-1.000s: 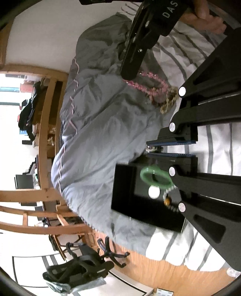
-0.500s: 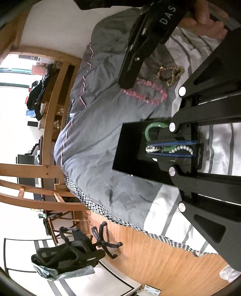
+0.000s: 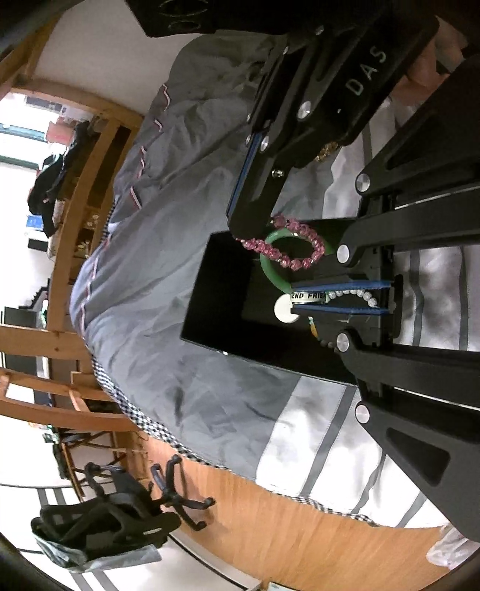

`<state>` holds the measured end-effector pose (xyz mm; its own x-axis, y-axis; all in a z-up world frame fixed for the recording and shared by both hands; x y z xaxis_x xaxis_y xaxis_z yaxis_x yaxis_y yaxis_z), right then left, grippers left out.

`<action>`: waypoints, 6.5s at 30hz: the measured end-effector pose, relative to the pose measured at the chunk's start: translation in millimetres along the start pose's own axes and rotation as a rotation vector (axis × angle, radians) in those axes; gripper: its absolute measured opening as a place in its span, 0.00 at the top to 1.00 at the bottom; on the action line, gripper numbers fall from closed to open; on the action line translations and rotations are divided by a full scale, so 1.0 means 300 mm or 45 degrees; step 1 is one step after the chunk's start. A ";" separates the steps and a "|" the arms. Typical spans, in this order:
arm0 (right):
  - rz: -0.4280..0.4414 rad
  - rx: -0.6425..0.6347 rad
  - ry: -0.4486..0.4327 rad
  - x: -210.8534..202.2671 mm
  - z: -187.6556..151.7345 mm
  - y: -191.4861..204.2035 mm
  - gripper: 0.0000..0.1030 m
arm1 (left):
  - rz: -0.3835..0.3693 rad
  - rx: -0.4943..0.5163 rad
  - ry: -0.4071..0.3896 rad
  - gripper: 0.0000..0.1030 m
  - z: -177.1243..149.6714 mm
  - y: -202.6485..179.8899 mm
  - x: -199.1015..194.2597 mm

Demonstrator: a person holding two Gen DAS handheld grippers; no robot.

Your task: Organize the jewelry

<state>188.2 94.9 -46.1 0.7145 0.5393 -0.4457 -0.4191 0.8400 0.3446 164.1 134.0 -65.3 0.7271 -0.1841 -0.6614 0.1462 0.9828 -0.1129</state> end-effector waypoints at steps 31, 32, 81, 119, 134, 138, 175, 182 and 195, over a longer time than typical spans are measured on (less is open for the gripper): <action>-0.401 -0.020 -0.101 -0.418 0.074 -0.290 0.06 | 0.050 0.121 -0.173 0.09 0.016 -0.208 -0.078; -0.421 -0.021 -0.105 -0.448 0.073 -0.310 0.06 | 0.035 0.114 -0.175 0.09 0.010 -0.238 -0.075; -0.336 0.202 0.210 -0.278 -0.379 -0.686 0.99 | -0.182 0.232 0.194 0.91 -0.226 -0.569 0.321; -0.272 0.182 -0.043 -0.351 -0.268 -0.643 0.92 | -0.149 0.160 -0.066 0.92 -0.080 -0.532 0.216; -0.279 0.163 -0.117 -0.400 -0.209 -0.583 0.92 | -0.192 0.179 -0.124 0.92 -0.052 -0.546 0.125; -0.278 0.161 -0.135 -0.441 -0.190 -0.554 0.92 | -0.185 0.179 -0.135 0.92 -0.055 -0.538 0.085; -0.183 -0.022 -0.127 -0.370 -0.043 -0.182 0.92 | -0.070 0.059 -0.248 0.92 0.075 -0.271 -0.157; -0.151 -0.038 -0.118 -0.314 -0.017 -0.122 0.92 | -0.018 0.046 -0.257 0.92 0.091 -0.192 -0.164; -0.100 -0.063 -0.088 -0.199 0.009 -0.029 0.92 | 0.033 -0.037 -0.217 0.92 0.094 -0.051 -0.140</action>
<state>150.7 55.2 -20.3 0.7825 0.4678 -0.4110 -0.3861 0.8823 0.2691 150.0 126.2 -14.9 0.8340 -0.1564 -0.5291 0.1083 0.9867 -0.1209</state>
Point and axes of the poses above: each gripper's, at about its wrist camera, not at the fingertips, and x roughly the way its jaws point, y to its left, z to its top, the point moved 7 cm from there along x, roughly the way its jaws point, and after that the axes turned 9 degrees about -y, right-handed, at the moved point
